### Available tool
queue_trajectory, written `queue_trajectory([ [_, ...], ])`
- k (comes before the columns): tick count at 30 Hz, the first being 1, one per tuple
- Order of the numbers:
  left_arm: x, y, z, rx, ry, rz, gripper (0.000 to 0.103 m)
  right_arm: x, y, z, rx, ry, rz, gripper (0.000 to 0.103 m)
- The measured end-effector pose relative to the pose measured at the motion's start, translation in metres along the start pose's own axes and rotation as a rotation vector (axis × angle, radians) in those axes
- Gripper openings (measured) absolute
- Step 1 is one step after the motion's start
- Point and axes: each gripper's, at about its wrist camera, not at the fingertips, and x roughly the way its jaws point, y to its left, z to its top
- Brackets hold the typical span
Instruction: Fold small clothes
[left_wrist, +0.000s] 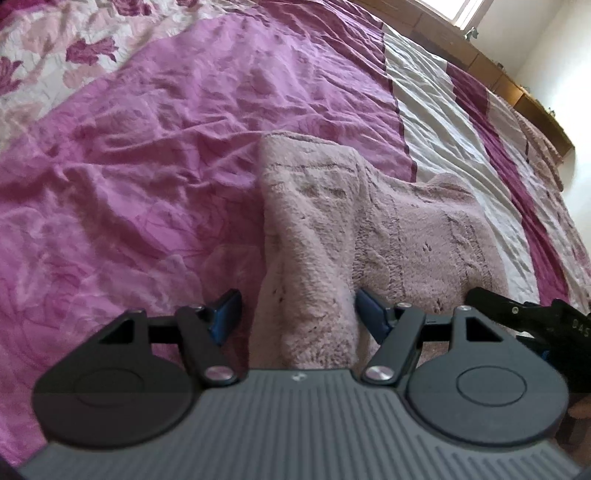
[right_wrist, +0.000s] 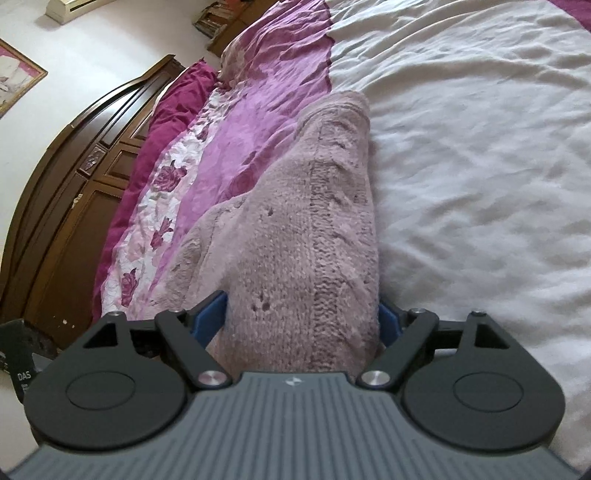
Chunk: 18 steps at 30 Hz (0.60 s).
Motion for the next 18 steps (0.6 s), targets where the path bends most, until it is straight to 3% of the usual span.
queue_trajectory([
  [7, 0.002, 0.003, 0.000, -0.019, -0.001, -0.025, 0.070, 0.008, 0.007, 0.002, -0.012, 0.003, -0.010, 0.085],
  [9, 0.002, 0.004, 0.000, -0.020, -0.007, -0.036, 0.068, 0.009, 0.008, 0.002, -0.017, -0.002, -0.015, 0.076],
  [12, 0.002, 0.009, 0.000, -0.057, 0.008, -0.134, 0.036, 0.006, 0.009, 0.003, -0.002, -0.009, -0.001, 0.061],
  [15, -0.002, 0.009, 0.004, -0.087, 0.010, -0.166, 0.031, -0.004, 0.014, 0.007, -0.001, -0.027, 0.021, 0.055],
  [18, -0.011, 0.010, 0.007, -0.156, 0.015, -0.245, 0.029, -0.020, 0.025, 0.015, 0.009, -0.042, 0.067, 0.053],
])
